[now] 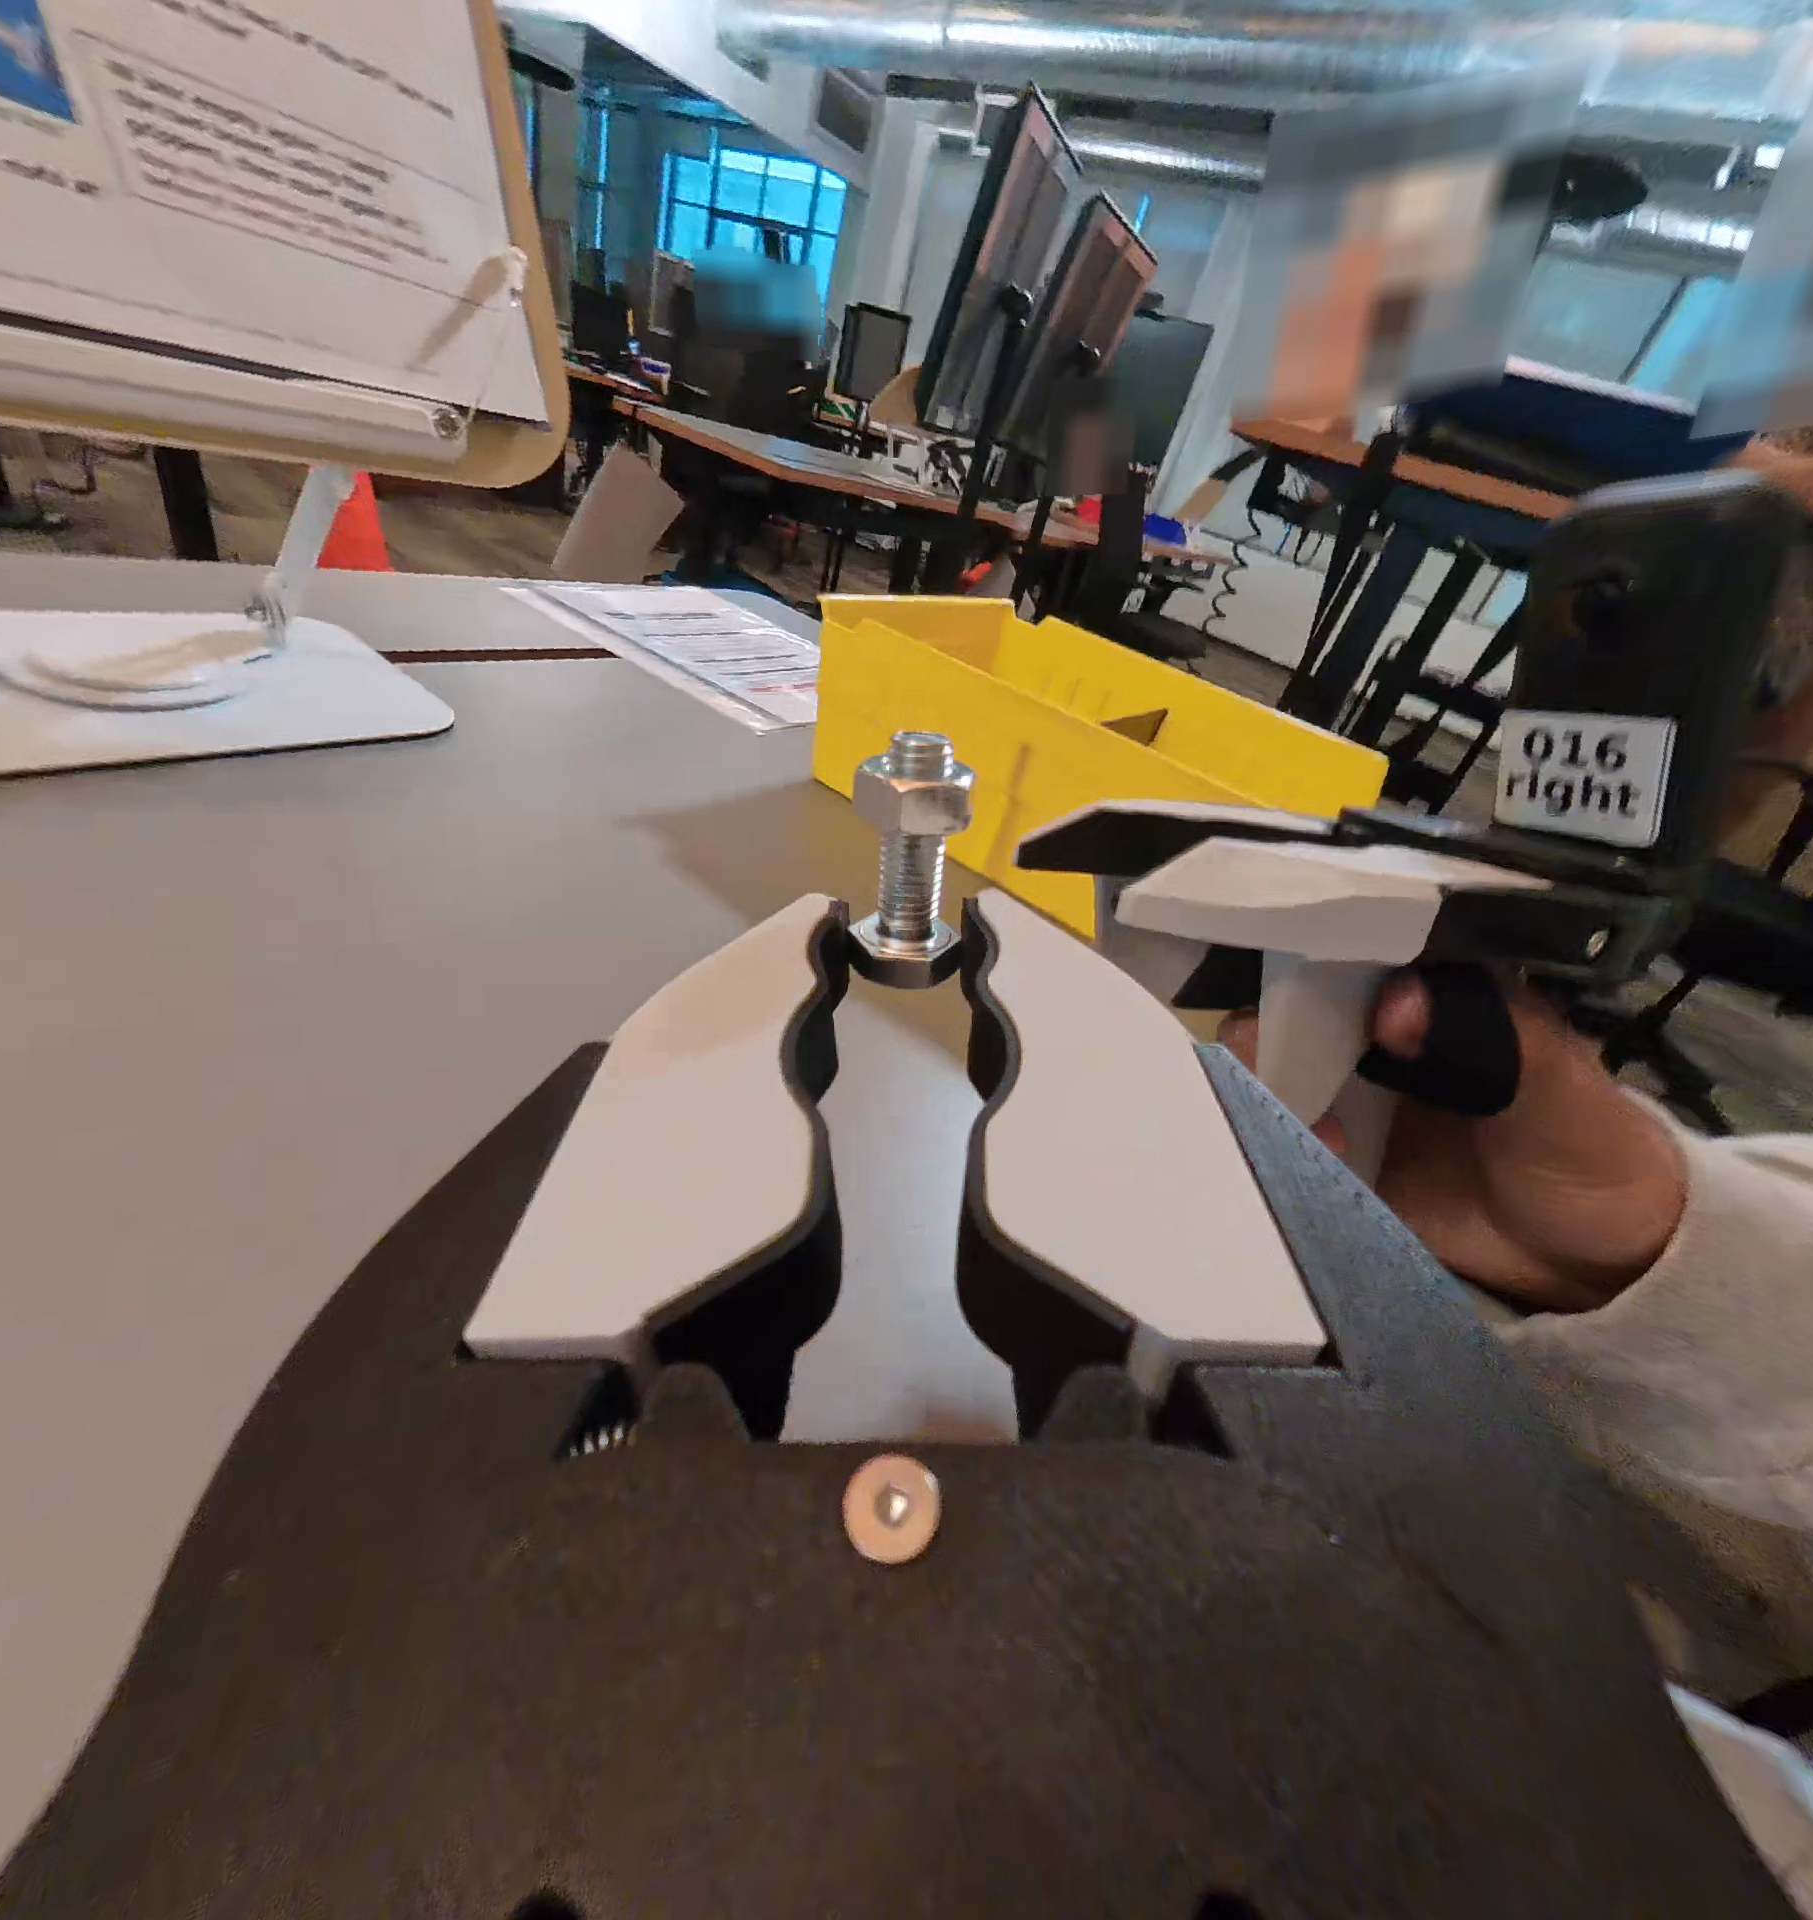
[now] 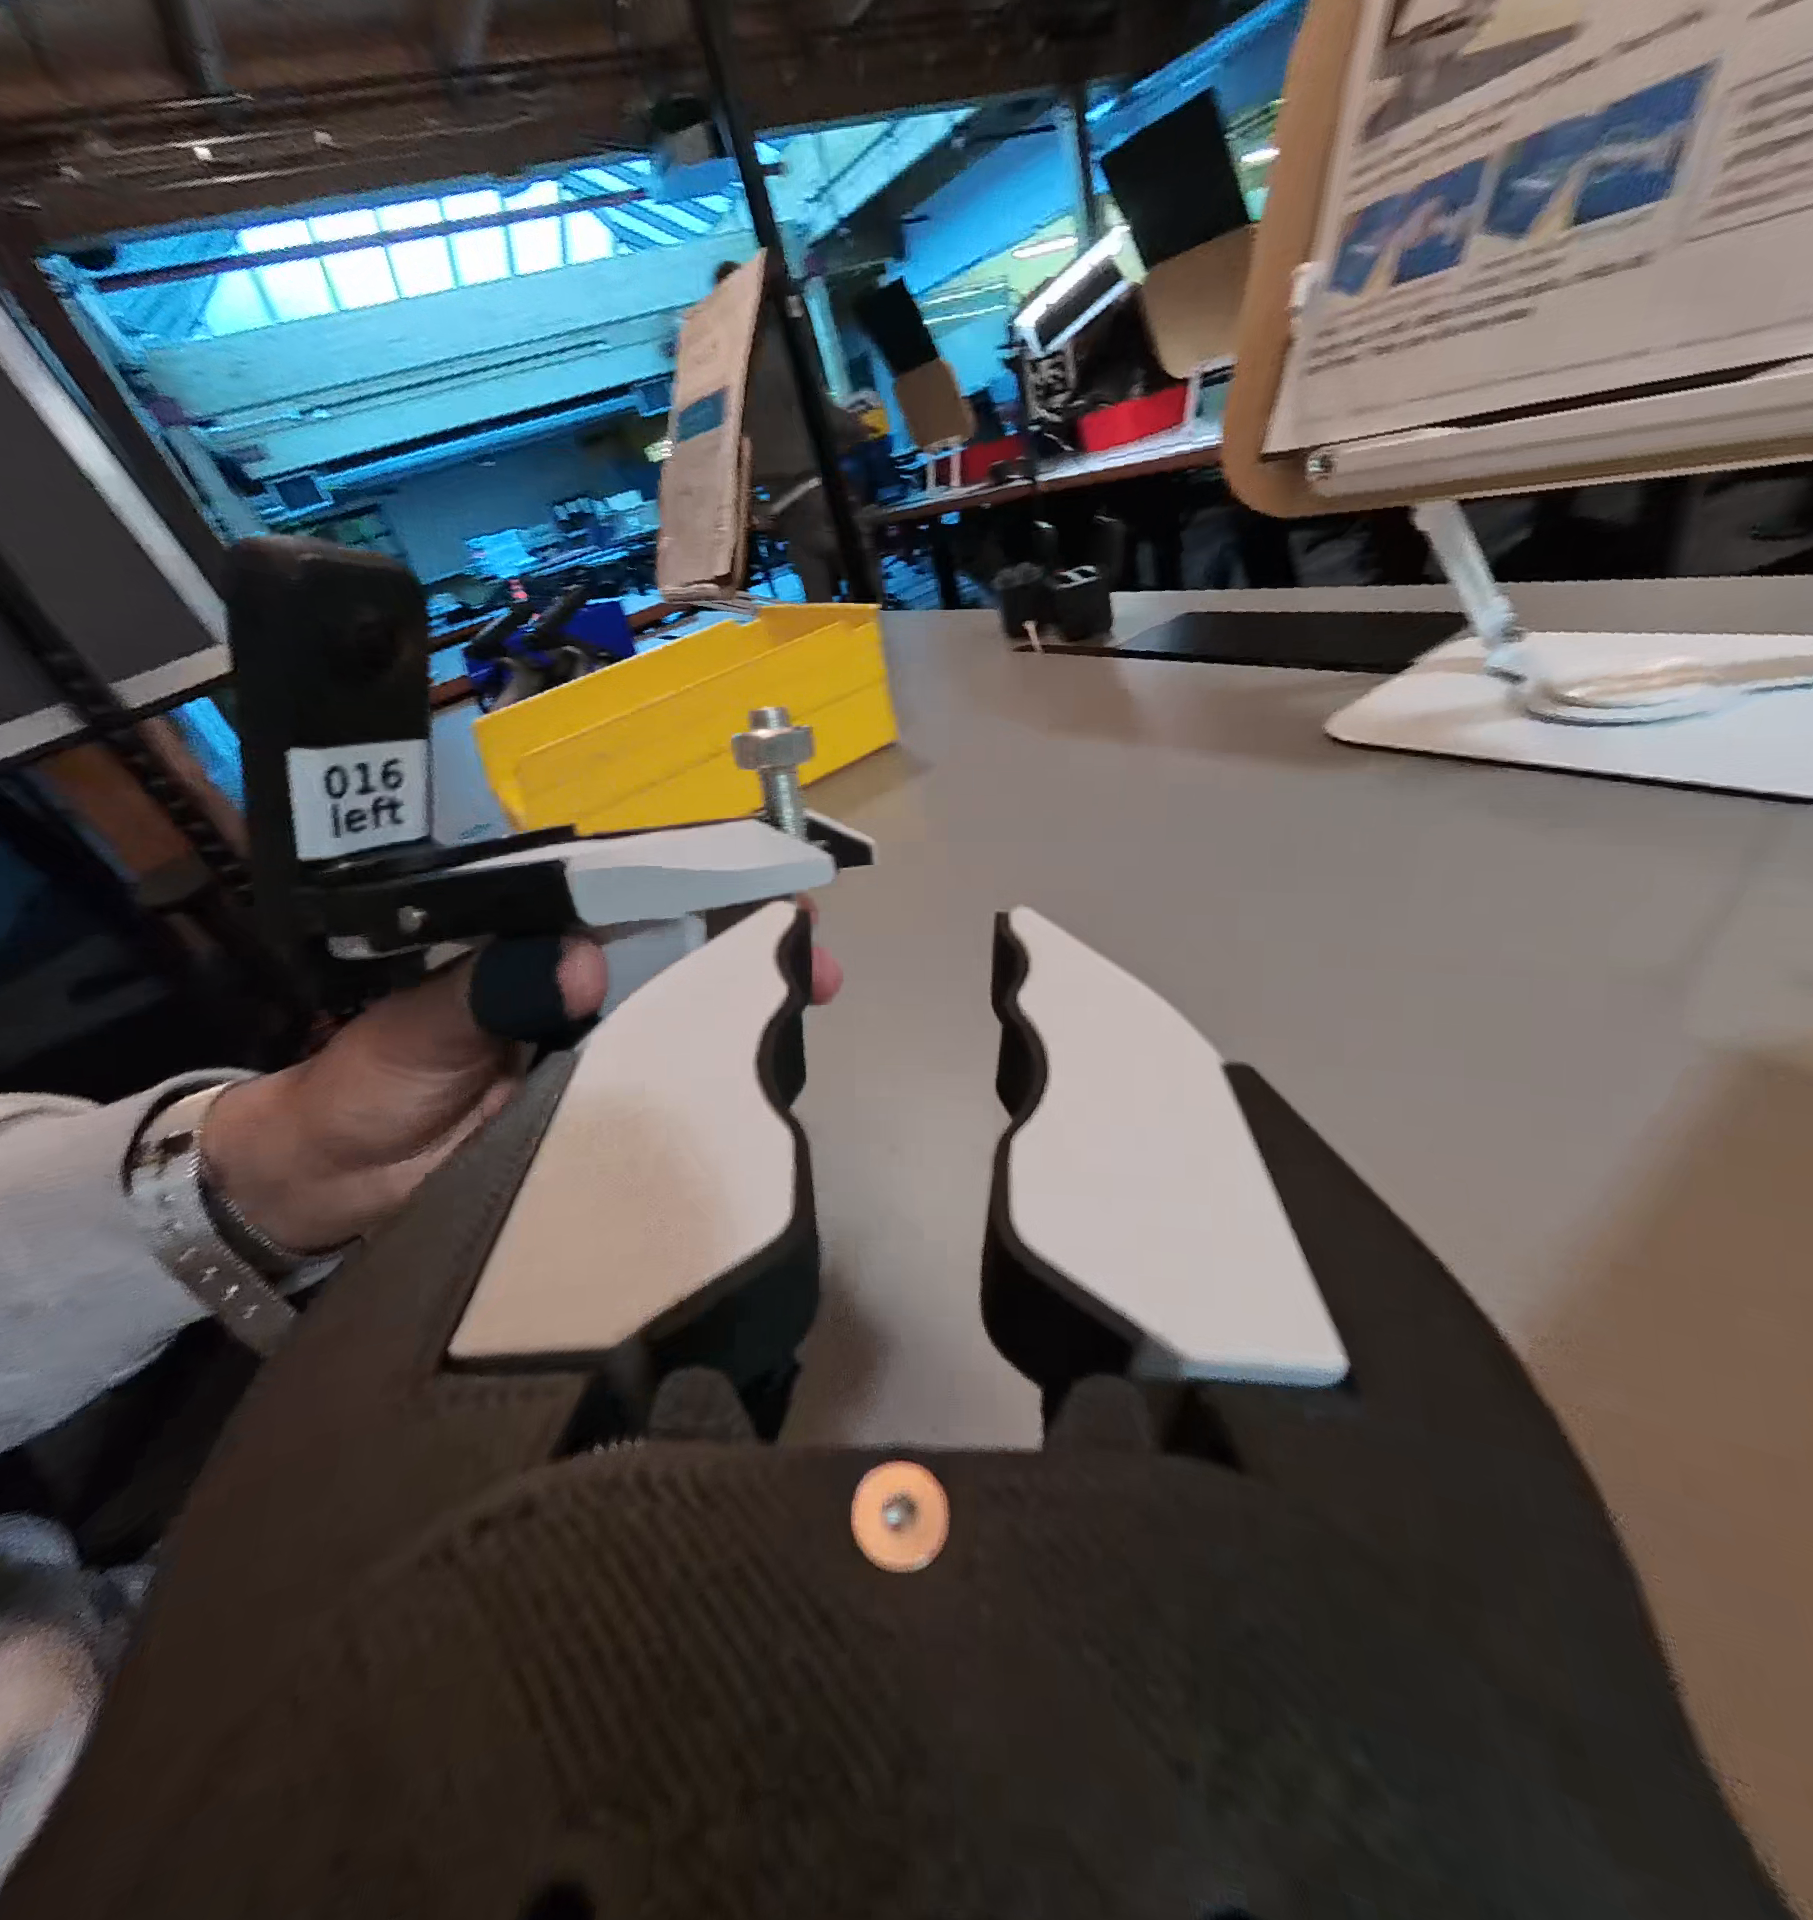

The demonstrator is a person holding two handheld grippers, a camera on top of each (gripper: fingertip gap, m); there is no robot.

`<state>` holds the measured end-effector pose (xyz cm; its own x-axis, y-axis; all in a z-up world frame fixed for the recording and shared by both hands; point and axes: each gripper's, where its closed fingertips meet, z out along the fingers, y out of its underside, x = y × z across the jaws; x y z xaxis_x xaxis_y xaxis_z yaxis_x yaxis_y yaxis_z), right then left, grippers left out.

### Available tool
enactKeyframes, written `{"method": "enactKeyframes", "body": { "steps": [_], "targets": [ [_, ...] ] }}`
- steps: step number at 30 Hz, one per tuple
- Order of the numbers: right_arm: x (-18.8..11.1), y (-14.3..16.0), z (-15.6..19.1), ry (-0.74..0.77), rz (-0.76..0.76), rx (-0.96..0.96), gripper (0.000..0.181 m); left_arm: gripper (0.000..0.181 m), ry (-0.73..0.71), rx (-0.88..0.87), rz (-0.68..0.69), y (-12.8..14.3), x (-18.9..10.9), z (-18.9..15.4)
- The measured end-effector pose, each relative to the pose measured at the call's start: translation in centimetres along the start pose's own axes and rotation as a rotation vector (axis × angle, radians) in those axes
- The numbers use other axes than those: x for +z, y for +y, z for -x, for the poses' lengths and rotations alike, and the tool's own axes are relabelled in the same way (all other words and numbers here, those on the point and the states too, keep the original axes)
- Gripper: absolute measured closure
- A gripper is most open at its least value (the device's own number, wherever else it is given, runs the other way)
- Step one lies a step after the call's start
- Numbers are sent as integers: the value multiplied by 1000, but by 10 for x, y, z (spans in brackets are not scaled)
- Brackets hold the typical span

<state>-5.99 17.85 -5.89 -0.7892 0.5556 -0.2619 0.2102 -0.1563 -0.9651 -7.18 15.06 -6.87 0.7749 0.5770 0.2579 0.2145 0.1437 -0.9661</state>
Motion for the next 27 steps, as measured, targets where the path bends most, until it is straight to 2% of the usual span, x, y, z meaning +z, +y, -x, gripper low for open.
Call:
{"method": "enactKeyframes", "body": {
  "steps": [4,12,15,27],
  "targets": [
    [4,0,6,-24,2,-30,148,160,39,26,37,17,7,-7],
    [-4,-3,5,-64,-25,-31,150,160,140,42,92,32,23,-36],
    [-10,-2,8,-81,-12,-32,163,160,169,32,90,33,28,-43],
    [-37,-9,-19,44,-50,-11,160,160,233,17,61,28,38,-57]
  ]
}}
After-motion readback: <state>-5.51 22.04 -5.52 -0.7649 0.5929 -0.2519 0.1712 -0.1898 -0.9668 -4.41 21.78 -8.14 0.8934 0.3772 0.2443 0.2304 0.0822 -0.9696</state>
